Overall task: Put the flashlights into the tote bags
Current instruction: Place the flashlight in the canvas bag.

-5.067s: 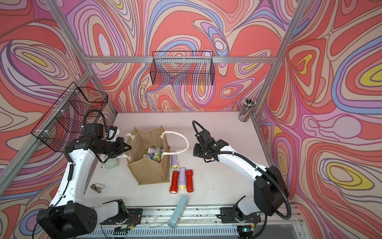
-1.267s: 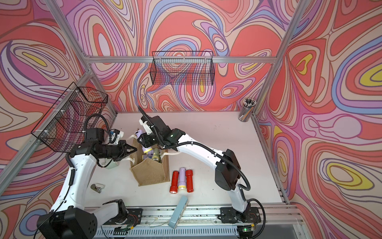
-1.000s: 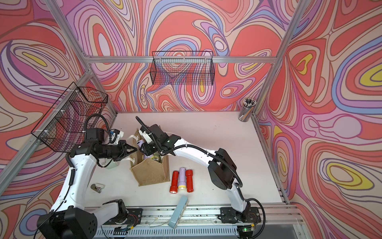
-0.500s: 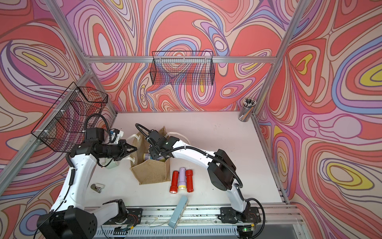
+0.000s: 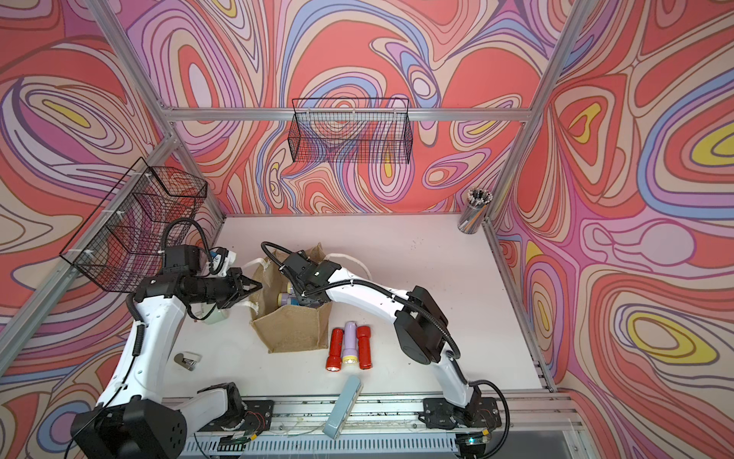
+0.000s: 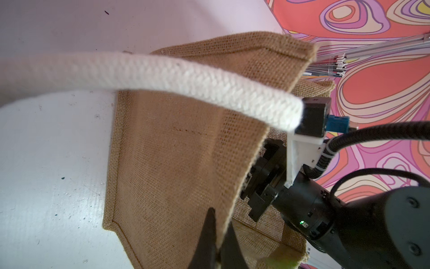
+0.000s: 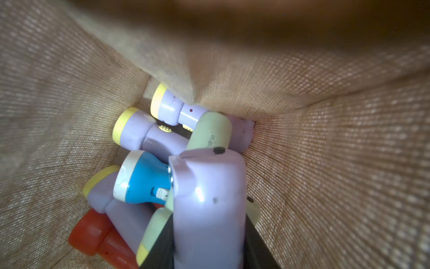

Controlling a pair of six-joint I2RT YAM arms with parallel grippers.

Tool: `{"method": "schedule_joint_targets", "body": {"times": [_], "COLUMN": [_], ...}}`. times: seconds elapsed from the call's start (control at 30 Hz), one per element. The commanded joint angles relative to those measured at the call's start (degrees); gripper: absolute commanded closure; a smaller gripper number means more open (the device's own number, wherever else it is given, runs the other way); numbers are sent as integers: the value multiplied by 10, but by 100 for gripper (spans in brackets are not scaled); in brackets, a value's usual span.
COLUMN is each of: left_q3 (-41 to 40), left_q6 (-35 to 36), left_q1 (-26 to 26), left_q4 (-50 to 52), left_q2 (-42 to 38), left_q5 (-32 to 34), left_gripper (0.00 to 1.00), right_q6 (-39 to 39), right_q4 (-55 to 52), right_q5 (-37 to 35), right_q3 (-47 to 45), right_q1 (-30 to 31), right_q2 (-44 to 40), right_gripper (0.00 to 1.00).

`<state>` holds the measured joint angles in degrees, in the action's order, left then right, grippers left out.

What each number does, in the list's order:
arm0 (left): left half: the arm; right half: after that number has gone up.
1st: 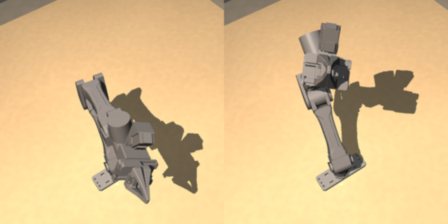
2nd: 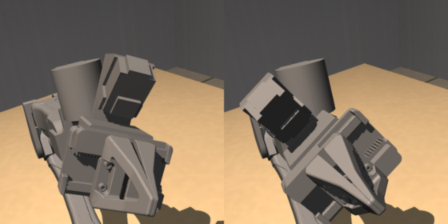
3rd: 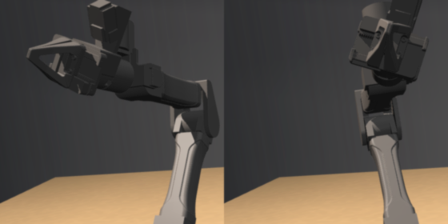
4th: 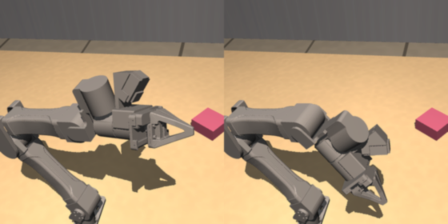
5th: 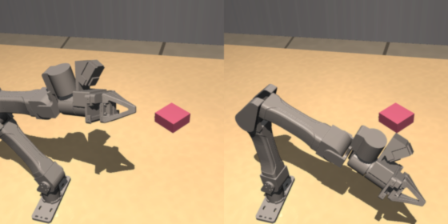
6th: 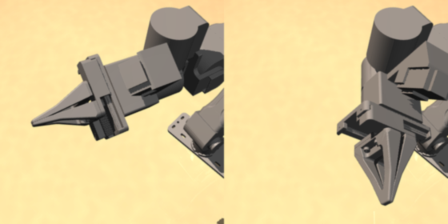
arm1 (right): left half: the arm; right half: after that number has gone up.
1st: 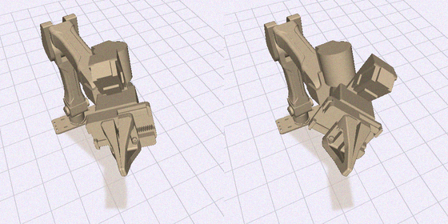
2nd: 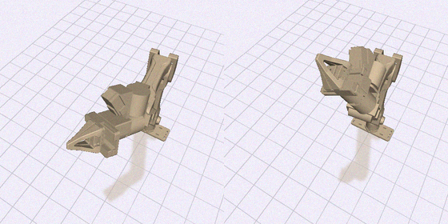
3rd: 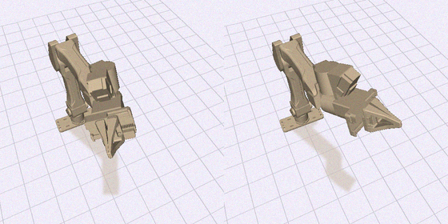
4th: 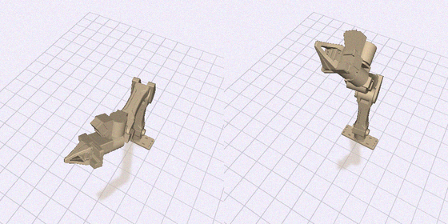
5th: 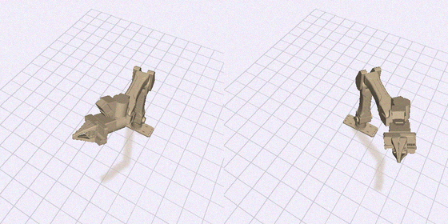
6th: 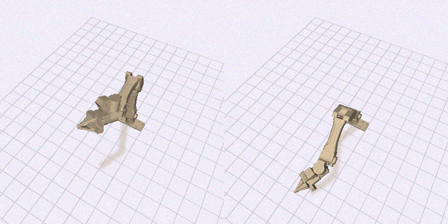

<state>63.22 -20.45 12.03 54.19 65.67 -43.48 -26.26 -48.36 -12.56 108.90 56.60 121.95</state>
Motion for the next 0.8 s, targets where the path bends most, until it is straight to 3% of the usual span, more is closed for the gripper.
{"method": "schedule_joint_targets", "body": {"times": [0.0, 0.17, 0.4, 0.6, 0.77], "left_q3": [-7, -7, -4, -4, 1], "left_q6": [-5, 1, 9, 8, 7], "left_q1": [0, 0, 1, 1, 0], "left_q4": [-4, -3, 6, 2, 0], "left_q2": [1, 3, 0, 2, 3], "left_q5": [17, 9, 11, 10, 6], "left_gripper": [96, 95, 94, 93, 93], "right_q6": [-22, -28, -23, -11, 3], "right_q4": [-44, 4, 31, 77, 105], "right_q5": [19, 98, 135, 146, 114], "right_q3": [0, 2, 12, -19, -54], "right_q1": [-5, -6, -6, -6, -7], "right_q2": [21, 10, -34, -117, -197], "right_gripper": [74, 58, 47, 39, 37]}}
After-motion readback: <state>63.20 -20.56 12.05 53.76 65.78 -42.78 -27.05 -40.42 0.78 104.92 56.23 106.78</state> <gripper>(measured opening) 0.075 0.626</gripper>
